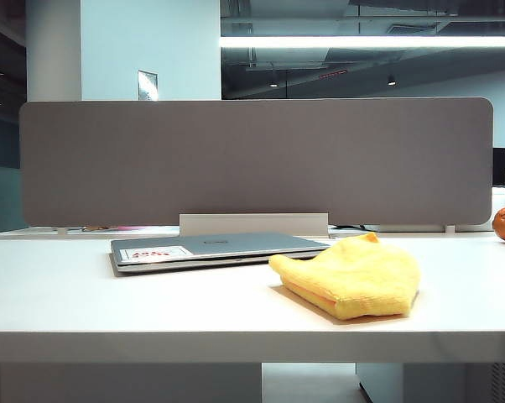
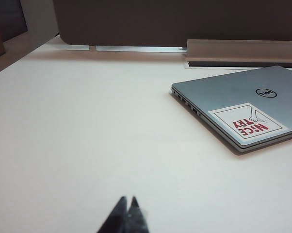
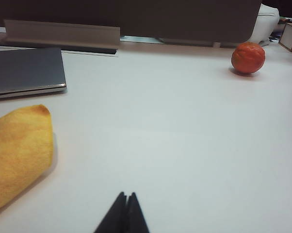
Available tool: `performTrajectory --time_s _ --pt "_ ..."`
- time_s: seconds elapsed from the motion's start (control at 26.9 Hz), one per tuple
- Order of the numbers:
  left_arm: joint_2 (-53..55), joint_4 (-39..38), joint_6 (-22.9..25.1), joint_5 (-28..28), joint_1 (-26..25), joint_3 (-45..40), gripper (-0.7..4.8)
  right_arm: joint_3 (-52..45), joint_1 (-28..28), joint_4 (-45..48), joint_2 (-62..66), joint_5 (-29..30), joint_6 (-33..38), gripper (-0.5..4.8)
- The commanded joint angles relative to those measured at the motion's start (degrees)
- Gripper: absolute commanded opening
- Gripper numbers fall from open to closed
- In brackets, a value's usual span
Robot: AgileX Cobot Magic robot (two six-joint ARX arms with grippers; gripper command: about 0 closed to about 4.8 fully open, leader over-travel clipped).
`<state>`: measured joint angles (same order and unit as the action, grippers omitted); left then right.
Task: Pick up the yellow rag and put it over the laptop.
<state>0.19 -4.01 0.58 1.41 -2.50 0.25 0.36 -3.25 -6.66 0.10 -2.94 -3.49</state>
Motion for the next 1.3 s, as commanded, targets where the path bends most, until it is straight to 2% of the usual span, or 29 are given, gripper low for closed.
performTrajectory --time_s 0.04,0.6,0.71,0.82,0.97,1.19,1.3 --pt "0.04 0.66 0.04 0.31 -0.02 0.20 -0.05 -0.31 0.02 0.87 -0.11 0.11 -0.15 -0.01" --pt "0.04 0.70 -0.02 0.33 -0.02 0.20 -0.05 -0.31 0.02 0.87 -0.11 0.11 -0.11 -0.01" --pt "0.04 0.72 -4.96 0.35 -0.02 0.20 -0.06 -0.31 0.02 0.92 -0.11 0.24 0.52 -0.01" --pt "0.04 0.72 -5.49 0.35 -0.02 0.20 -0.06 -0.31 0.00 0.92 -0.11 0.87 2.36 0.00" --pt "0.04 0.72 -5.46 1.07 -0.02 0.24 -0.06 -0.26 0.00 0.92 -0.11 6.05 4.35 -0.01" --pt "0.04 0.76 -5.29 8.87 -0.02 0.35 -0.06 -0.26 0.00 0.90 -0.11 17.31 4.35 -0.01" --pt "0.04 0.76 -5.31 10.47 -0.02 0.35 -0.06 -0.26 0.00 0.87 -0.11 20.90 4.35 -0.01"
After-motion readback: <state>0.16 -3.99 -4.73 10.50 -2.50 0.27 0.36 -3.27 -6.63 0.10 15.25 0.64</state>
